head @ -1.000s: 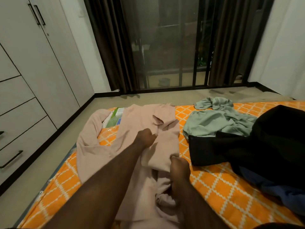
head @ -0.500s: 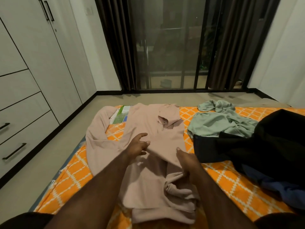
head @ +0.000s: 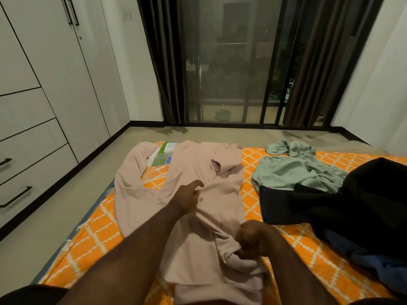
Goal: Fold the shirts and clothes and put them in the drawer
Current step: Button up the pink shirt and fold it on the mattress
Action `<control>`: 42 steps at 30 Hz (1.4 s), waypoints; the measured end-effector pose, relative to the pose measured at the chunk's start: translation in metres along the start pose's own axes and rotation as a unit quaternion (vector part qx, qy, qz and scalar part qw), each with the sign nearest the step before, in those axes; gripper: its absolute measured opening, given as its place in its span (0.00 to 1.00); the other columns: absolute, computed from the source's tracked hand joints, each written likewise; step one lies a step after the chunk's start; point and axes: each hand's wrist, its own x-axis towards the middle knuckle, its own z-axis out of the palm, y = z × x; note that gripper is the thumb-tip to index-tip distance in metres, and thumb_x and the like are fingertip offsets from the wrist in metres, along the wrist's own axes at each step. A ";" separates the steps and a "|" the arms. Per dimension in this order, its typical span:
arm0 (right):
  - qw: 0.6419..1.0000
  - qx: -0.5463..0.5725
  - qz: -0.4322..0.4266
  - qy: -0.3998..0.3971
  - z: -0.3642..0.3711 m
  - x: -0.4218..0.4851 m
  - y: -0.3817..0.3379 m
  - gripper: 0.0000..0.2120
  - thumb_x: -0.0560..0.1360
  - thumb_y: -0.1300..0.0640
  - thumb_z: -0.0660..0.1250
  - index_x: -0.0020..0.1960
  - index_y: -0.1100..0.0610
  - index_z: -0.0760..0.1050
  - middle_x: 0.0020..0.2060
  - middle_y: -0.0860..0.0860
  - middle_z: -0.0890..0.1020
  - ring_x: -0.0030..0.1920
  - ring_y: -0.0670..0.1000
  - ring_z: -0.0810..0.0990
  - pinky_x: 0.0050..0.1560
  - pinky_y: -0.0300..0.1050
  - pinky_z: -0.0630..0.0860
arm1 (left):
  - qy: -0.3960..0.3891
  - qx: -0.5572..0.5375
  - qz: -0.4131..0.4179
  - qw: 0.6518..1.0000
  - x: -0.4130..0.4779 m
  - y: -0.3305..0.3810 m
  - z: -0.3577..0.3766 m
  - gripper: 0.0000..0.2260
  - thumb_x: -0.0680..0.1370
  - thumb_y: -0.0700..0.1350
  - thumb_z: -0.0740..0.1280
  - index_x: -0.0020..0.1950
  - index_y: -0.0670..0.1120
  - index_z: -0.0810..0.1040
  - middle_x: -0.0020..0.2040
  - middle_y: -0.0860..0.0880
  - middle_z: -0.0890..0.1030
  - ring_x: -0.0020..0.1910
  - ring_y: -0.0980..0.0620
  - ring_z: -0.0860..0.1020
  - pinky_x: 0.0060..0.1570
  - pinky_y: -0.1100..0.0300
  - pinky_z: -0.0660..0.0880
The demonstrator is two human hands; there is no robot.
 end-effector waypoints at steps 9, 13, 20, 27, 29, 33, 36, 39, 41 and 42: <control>0.853 -0.368 -0.176 0.324 -0.049 0.043 -0.054 0.12 0.73 0.50 0.71 0.52 0.56 0.81 0.53 0.56 0.83 0.56 0.59 0.83 0.51 0.48 0.80 | -0.052 0.171 -0.019 0.984 0.032 0.010 0.017 0.16 0.81 0.58 0.63 0.66 0.55 0.76 0.60 0.44 0.77 0.60 0.43 0.76 0.59 0.53 0.74; 0.780 -0.508 -0.216 0.294 -0.065 0.083 -0.113 0.20 0.77 0.56 0.68 0.69 0.50 0.76 0.73 0.56 0.67 0.78 0.62 0.60 0.73 0.58 0.69 | -0.021 0.232 0.006 0.972 0.079 0.018 0.027 0.15 0.81 0.59 0.62 0.65 0.56 0.76 0.61 0.47 0.75 0.60 0.44 0.75 0.58 0.51 0.74; 0.780 -0.540 -0.261 0.178 -0.102 0.186 -0.176 0.12 0.75 0.45 0.68 0.59 0.39 0.79 0.67 0.54 0.77 0.76 0.61 0.66 0.71 0.53 0.65 | -0.113 0.214 0.104 0.965 0.155 0.018 0.060 0.18 0.80 0.54 0.64 0.69 0.54 0.75 0.68 0.48 0.75 0.64 0.41 0.75 0.59 0.46 0.75; 0.855 0.206 -0.431 0.199 -0.158 0.228 -0.247 0.25 0.79 0.71 0.65 0.74 0.59 0.72 0.61 0.59 0.81 0.56 0.55 0.82 0.57 0.52 0.82 | -0.022 0.219 0.085 0.972 0.175 0.017 0.058 0.31 0.76 0.71 0.62 0.70 0.53 0.67 0.66 0.45 0.71 0.65 0.41 0.71 0.59 0.42 0.74; 0.860 0.277 -0.396 0.162 -0.165 0.233 -0.258 0.27 0.79 0.74 0.60 0.75 0.56 0.70 0.56 0.55 0.80 0.51 0.54 0.82 0.49 0.49 0.82 | -0.036 0.250 0.072 0.965 0.169 0.016 0.061 0.37 0.74 0.74 0.60 0.77 0.57 0.60 0.76 0.42 0.63 0.74 0.38 0.63 0.67 0.39 0.68; 0.934 0.021 -0.306 0.184 -0.161 0.259 -0.220 0.17 0.72 0.68 0.70 0.61 0.62 0.78 0.50 0.58 0.83 0.53 0.58 0.84 0.51 0.55 0.79 | -0.103 0.253 0.025 0.962 0.144 0.011 0.083 0.41 0.73 0.78 0.54 0.81 0.60 0.52 0.83 0.42 0.45 0.81 0.36 0.44 0.75 0.35 0.50; 0.935 -0.064 -0.270 0.220 -0.140 0.267 -0.181 0.22 0.68 0.62 0.76 0.61 0.56 0.78 0.55 0.58 0.83 0.54 0.53 0.83 0.54 0.53 0.78 | -0.133 0.254 -0.024 0.958 0.124 0.008 0.101 0.44 0.72 0.79 0.49 0.82 0.59 0.45 0.83 0.45 0.37 0.81 0.36 0.37 0.77 0.37 0.40; 0.900 -0.200 -0.259 0.289 -0.117 0.251 -0.151 0.31 0.76 0.51 0.73 0.74 0.58 0.68 0.66 0.61 0.76 0.67 0.63 0.74 0.58 0.49 0.71 | -0.127 0.269 -0.027 0.954 0.109 0.014 0.106 0.43 0.73 0.79 0.46 0.83 0.57 0.45 0.83 0.44 0.38 0.81 0.35 0.38 0.76 0.35 0.40; 0.888 -0.272 -0.248 0.275 -0.096 0.240 -0.128 0.34 0.80 0.47 0.67 0.79 0.58 0.60 0.73 0.60 0.71 0.73 0.64 0.66 0.68 0.51 0.66 | -0.121 0.271 -0.028 0.955 0.093 0.019 0.100 0.40 0.76 0.76 0.44 0.83 0.57 0.47 0.83 0.44 0.40 0.81 0.36 0.40 0.76 0.35 0.42; 0.885 -0.296 -0.240 0.266 -0.085 0.232 -0.116 0.35 0.81 0.46 0.64 0.81 0.57 0.56 0.76 0.60 0.67 0.76 0.64 0.61 0.73 0.51 0.62 | -0.119 0.273 -0.032 0.954 0.085 0.020 0.096 0.37 0.78 0.74 0.44 0.83 0.57 0.47 0.83 0.44 0.41 0.81 0.36 0.41 0.76 0.35 0.42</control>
